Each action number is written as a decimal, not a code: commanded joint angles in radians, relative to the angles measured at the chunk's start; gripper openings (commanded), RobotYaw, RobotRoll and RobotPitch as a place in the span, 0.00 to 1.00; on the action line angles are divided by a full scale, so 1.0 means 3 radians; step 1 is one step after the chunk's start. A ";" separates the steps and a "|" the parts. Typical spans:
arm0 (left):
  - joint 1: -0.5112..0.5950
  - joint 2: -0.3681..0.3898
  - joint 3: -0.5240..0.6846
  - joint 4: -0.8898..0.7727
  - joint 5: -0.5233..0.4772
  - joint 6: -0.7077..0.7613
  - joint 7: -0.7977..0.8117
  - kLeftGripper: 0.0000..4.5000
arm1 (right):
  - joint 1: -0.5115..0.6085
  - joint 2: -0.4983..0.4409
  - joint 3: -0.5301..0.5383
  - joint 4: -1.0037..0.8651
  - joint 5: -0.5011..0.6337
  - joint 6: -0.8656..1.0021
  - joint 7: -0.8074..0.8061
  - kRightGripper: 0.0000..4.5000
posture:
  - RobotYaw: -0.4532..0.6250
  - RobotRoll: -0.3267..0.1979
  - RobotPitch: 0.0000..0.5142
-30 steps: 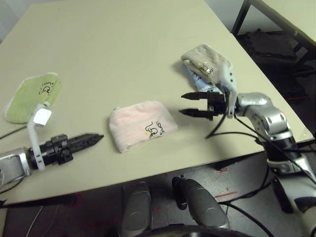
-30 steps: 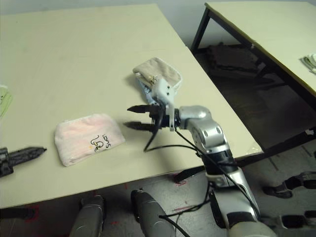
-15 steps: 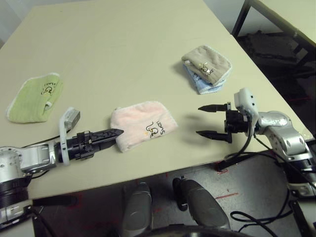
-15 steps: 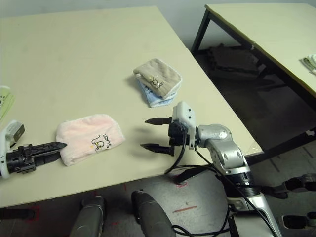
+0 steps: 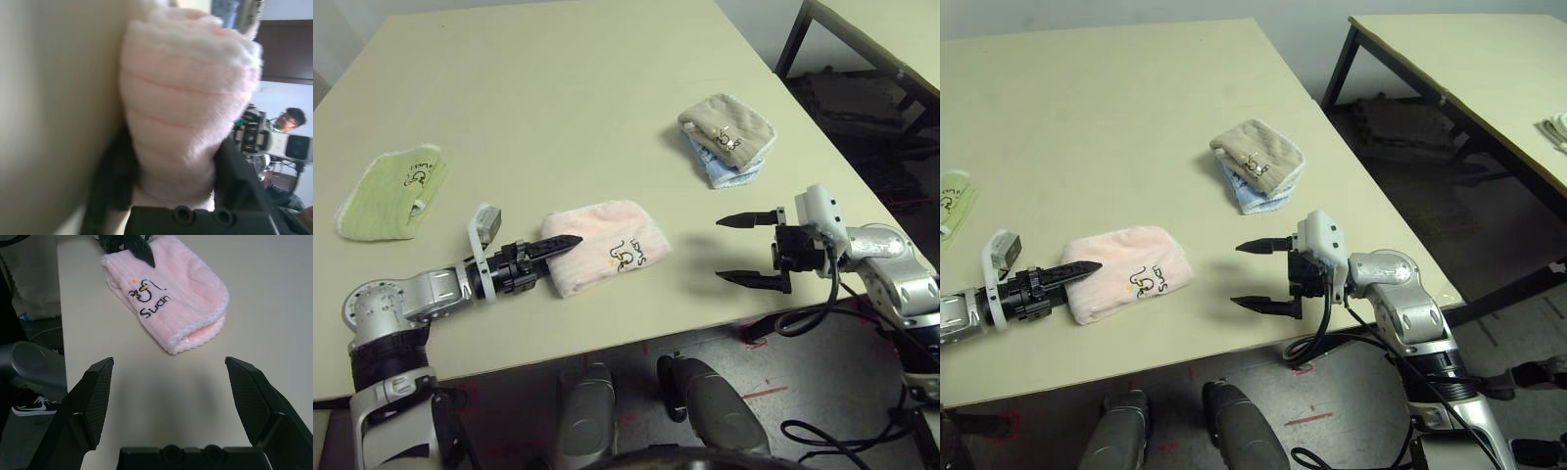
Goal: Fold the towel and set it aside.
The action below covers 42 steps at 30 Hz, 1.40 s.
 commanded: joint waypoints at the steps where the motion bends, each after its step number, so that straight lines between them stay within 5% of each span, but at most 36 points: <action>1: 0.0041 0.0008 -0.0018 0.0044 -0.0059 -0.0023 0.0049 0.24 | 0.0049 -0.0005 -0.0024 -0.0022 0.0024 -0.0029 -0.0015 1.00 | 0.33 0.62 0.38; 5: -0.0062 0.0108 -0.0023 0.0055 -0.0121 -0.0081 0.0031 0.00 | 0.0026 0.0028 -0.0013 -0.0001 0.0042 -0.0018 -0.0039 1.00 | 0.33 0.62 0.38; 17: -0.0945 0.0841 -0.0056 0.0246 0.0044 -0.0233 -0.0224 0.00 | -0.0021 0.0106 0.0013 0.0088 0.0027 -0.0043 -0.0034 1.00 | 0.35 0.62 0.36; 24: -0.1229 0.1234 0.0147 0.0445 0.0437 -0.0767 -0.0497 0.00 | -0.0037 0.0134 0.0015 0.0124 0.0018 -0.0061 -0.0060 1.00 | 0.36 0.62 0.35; 33: -0.1003 0.1625 0.0537 0.0850 0.1250 -0.1875 -0.0931 0.00 | -0.0068 0.0166 0.0011 0.0154 0.0030 -0.0042 -0.0100 1.00 | 0.39 0.62 0.35; 42: -0.0833 0.1484 0.0821 0.1561 0.1756 -0.2967 -0.1344 0.00 | -0.0109 0.0220 0.0021 0.0183 0.0040 0.0003 -0.0112 1.00 | 0.40 0.62 0.34</action>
